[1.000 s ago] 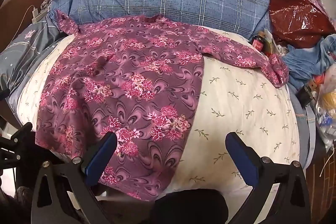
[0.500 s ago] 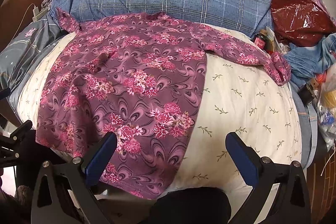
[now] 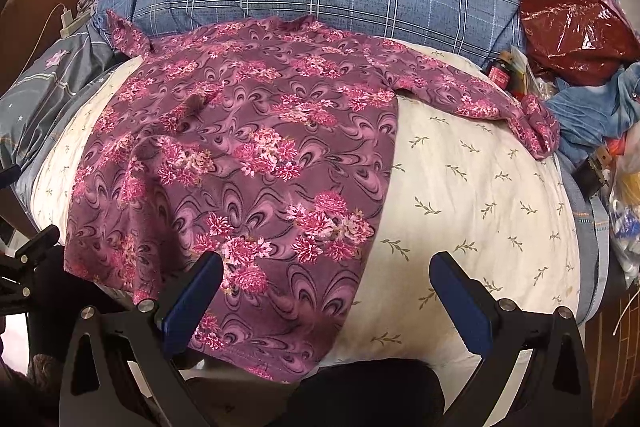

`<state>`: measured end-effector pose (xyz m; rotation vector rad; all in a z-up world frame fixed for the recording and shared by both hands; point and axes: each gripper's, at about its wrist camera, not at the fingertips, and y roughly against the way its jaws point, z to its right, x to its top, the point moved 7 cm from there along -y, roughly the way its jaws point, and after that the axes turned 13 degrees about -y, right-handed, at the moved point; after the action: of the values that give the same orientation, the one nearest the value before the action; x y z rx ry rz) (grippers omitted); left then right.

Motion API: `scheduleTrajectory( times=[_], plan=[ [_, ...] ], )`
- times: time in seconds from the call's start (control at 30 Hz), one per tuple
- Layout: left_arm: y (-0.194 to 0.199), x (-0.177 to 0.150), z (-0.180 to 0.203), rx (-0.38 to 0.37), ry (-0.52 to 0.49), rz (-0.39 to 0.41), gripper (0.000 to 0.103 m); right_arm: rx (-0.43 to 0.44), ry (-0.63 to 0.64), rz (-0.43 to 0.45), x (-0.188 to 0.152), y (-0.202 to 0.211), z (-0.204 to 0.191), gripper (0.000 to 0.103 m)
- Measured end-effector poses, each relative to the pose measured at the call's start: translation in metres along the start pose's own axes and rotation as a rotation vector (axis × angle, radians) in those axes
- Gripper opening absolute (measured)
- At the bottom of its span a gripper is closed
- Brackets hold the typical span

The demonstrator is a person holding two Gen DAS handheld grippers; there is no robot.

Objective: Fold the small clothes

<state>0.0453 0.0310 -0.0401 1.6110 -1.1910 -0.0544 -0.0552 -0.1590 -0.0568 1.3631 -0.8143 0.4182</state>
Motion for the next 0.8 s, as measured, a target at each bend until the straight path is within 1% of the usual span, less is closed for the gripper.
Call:
scheduleTrajectory(
  times=[0.33, 0.53, 0.7, 0.8],
  plan=[
    [-0.006, -0.001, -0.001, -0.025, 0.015, -0.005, 0.103, 0.005, -0.024, -0.015, -0.001, -0.007, 0.003, 0.103],
    [-0.011, -0.001, -0.003, -0.016, 0.018, -0.023, 0.103, 0.001, -0.033, -0.013, -0.001, -0.009, 0.007, 0.103],
    [-0.015, -0.002, -0.018, -0.01, 0.062, -0.029, 0.103, -0.003, -0.084, -0.018, 0.001, -0.012, 0.022, 0.103],
    [-0.02, -0.005, -0.035, 0.012, 0.098, -0.051, 0.103, 0.003, -0.132, -0.035, -0.001, -0.018, 0.034, 0.102]
  ],
)
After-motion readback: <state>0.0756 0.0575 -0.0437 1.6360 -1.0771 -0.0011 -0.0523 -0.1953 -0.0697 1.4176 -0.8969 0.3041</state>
